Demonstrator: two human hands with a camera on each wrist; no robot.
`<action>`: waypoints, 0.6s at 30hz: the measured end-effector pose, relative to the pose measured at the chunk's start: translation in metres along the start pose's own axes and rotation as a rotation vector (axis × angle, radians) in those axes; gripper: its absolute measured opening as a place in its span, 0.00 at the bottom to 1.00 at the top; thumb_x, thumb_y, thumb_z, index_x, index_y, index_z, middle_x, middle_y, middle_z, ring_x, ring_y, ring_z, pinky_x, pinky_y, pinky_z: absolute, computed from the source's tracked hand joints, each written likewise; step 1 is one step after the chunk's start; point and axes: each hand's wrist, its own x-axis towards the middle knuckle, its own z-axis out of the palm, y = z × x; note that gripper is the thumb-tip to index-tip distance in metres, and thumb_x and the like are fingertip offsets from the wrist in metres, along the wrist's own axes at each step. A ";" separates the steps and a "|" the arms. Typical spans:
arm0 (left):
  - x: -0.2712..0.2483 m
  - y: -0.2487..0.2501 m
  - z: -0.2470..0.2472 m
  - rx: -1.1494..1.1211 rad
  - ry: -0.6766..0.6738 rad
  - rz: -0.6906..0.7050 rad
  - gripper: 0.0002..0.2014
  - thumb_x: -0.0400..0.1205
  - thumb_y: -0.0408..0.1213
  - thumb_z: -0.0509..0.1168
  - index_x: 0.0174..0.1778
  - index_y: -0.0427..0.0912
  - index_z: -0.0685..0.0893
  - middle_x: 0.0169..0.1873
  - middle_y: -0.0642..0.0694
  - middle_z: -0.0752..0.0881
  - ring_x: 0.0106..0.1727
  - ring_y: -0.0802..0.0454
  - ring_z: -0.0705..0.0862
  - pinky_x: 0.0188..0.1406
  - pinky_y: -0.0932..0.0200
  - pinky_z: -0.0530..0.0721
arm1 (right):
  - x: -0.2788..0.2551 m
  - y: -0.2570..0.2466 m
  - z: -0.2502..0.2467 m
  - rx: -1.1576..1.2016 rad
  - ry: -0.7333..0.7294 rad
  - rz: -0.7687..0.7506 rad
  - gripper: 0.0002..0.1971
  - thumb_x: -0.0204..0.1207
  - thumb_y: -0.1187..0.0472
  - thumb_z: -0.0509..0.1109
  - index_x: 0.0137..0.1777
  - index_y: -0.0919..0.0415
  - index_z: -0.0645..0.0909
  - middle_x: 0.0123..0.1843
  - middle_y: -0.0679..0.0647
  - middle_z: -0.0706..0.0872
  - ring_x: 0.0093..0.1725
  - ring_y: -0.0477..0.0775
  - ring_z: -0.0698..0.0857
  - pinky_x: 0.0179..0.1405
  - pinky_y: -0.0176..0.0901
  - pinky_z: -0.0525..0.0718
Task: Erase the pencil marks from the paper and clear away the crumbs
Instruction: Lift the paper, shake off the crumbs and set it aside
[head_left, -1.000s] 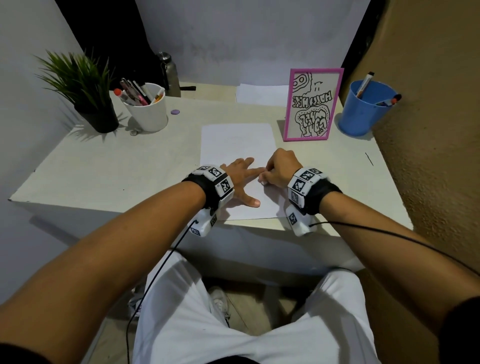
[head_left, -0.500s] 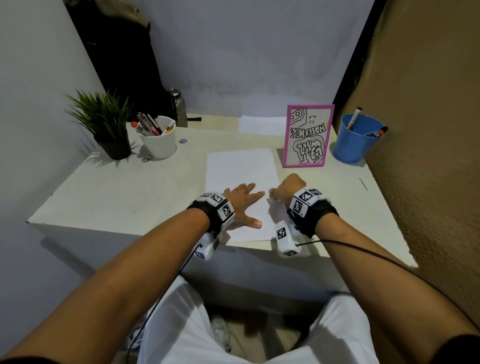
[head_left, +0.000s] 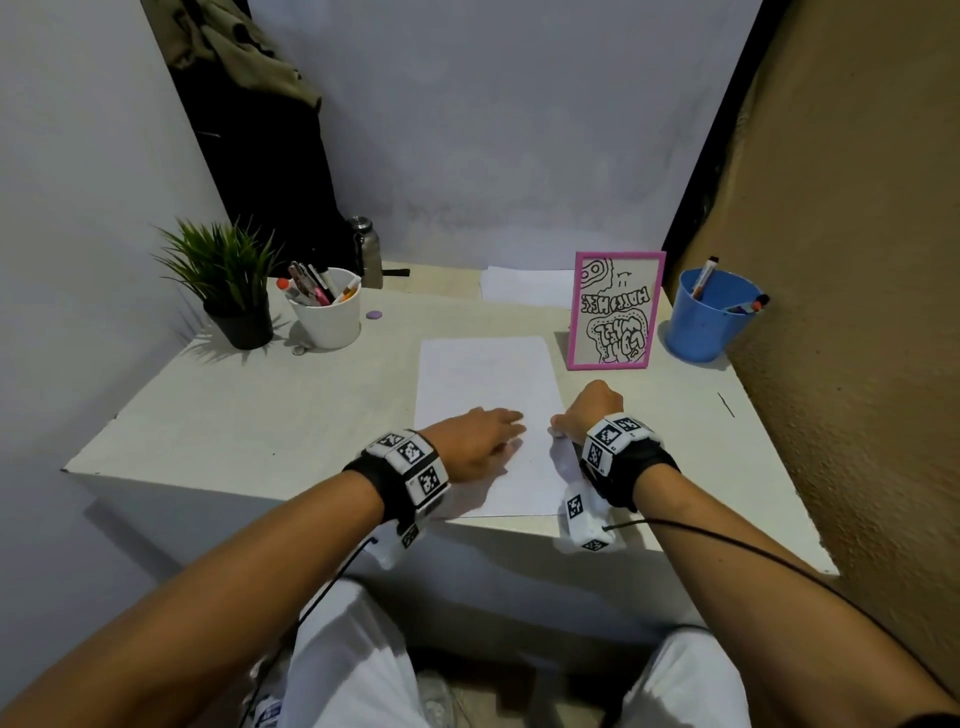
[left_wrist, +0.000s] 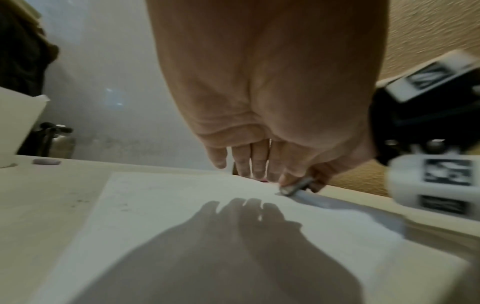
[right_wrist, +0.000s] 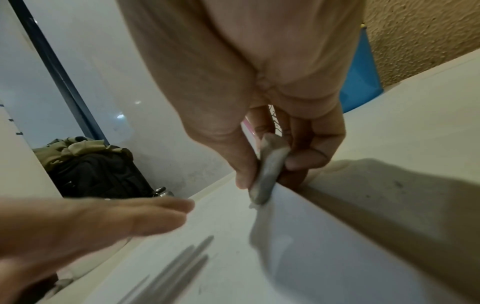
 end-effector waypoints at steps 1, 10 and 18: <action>-0.006 0.008 0.003 -0.002 -0.032 0.064 0.25 0.90 0.47 0.50 0.82 0.40 0.66 0.84 0.41 0.60 0.83 0.43 0.61 0.82 0.41 0.57 | 0.001 0.000 0.000 0.014 -0.002 0.000 0.18 0.66 0.60 0.82 0.49 0.72 0.85 0.49 0.64 0.90 0.42 0.60 0.84 0.35 0.41 0.80; -0.035 -0.014 0.027 0.089 -0.291 -0.288 0.46 0.81 0.71 0.40 0.85 0.42 0.36 0.84 0.44 0.34 0.86 0.46 0.37 0.83 0.43 0.39 | -0.003 0.000 0.003 0.068 -0.038 -0.018 0.17 0.68 0.59 0.81 0.49 0.74 0.88 0.49 0.65 0.92 0.44 0.60 0.89 0.33 0.40 0.81; -0.027 0.035 0.031 -0.039 -0.297 -0.037 0.38 0.84 0.66 0.40 0.86 0.50 0.37 0.85 0.48 0.36 0.85 0.48 0.36 0.81 0.42 0.36 | -0.005 -0.003 0.010 0.124 0.048 -0.187 0.11 0.71 0.59 0.80 0.41 0.69 0.87 0.45 0.62 0.92 0.47 0.60 0.89 0.44 0.43 0.83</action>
